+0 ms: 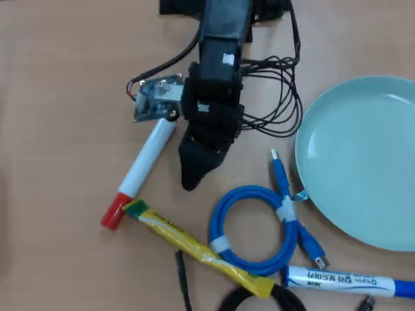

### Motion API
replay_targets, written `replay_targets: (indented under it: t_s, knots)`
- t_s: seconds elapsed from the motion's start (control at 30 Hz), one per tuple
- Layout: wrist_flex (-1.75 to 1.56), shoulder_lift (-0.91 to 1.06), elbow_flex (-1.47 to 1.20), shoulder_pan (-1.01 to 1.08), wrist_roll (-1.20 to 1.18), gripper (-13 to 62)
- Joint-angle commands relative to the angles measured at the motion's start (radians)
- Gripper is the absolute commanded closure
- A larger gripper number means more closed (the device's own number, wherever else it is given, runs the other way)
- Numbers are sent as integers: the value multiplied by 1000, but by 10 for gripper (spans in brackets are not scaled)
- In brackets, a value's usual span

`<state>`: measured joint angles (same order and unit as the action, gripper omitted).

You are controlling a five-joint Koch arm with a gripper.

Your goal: Pick up the yellow coffee stick, then put it in the green bowl

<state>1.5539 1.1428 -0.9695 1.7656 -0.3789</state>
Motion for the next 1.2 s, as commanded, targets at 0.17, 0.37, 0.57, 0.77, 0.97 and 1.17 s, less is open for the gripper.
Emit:
replay_targets:
  t_s: [0.17,0.37,0.57,0.77,0.97,1.17]
  knots:
    - [14,-35,132,2,-5,-37]
    - [15,-40,152,-6,-6,-38]
    - [14,-61,187,-5,-8,-38]
    - [14,-147,281,-9,-8,-37]
    - [15,-230,419,-3,-6,-40]
    - [12,-284,460,-3,-3,-37]
